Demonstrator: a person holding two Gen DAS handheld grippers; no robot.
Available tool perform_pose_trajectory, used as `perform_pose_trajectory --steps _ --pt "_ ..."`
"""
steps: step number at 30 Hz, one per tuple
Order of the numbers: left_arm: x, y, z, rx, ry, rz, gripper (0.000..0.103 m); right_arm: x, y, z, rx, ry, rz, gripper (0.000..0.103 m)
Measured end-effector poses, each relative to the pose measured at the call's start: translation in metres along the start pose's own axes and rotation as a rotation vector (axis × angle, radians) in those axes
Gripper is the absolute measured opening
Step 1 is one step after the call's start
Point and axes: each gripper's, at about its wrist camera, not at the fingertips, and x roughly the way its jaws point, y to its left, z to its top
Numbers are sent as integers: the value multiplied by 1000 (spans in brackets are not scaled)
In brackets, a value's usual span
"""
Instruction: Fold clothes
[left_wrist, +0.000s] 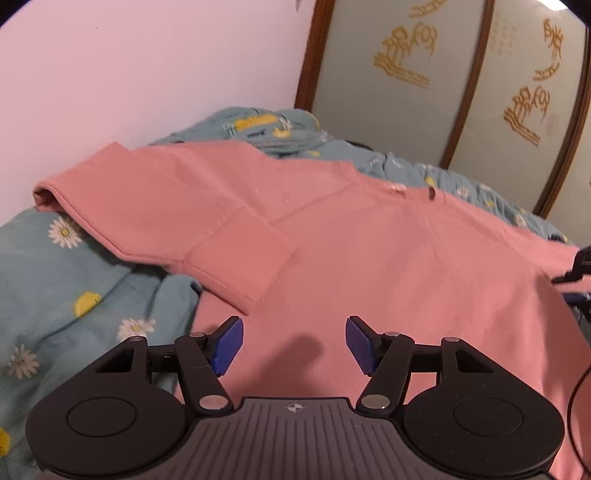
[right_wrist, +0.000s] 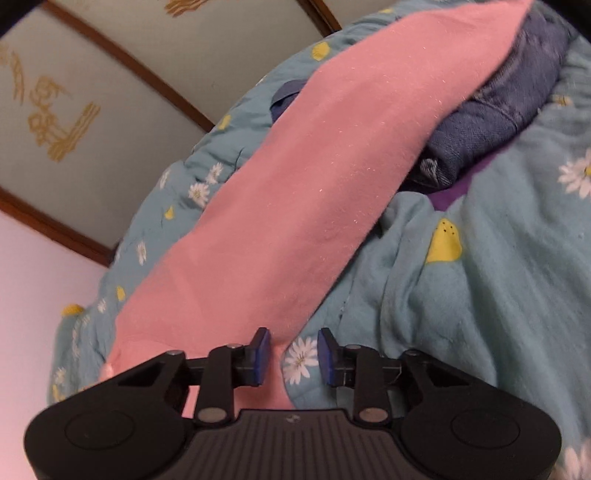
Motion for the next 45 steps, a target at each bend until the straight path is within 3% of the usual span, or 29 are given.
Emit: perform_pose_trajectory --steps 8,9,12,20,26,32,34,40,41,43,45 --pt "6 5 -5 0 32 9 61 13 2 0 -9 2 -15 27" --pt "6 6 -5 -1 31 11 61 16 3 -1 -10 -2 -19 25" --pt "8 5 -6 8 33 20 61 20 5 -3 -12 -8 -25 5" --pt "10 0 -7 32 39 34 61 -9 10 -12 56 -21 -30 4" --pt "6 2 -7 27 45 27 61 0 9 -22 -7 -101 -200 0" --pt "7 4 -5 9 54 23 61 -5 7 -26 11 28 57 18" --pt "7 4 -5 12 55 23 62 2 13 -29 -15 39 29 27" --pt "8 2 -6 28 53 27 63 23 11 -38 16 85 46 29" --pt "8 1 -6 32 53 29 63 24 13 -38 18 86 59 28" --pt "9 0 -7 42 51 31 63 25 15 -39 15 87 66 7" --pt "9 -1 -7 50 50 33 63 29 20 -39 -1 82 15 5"
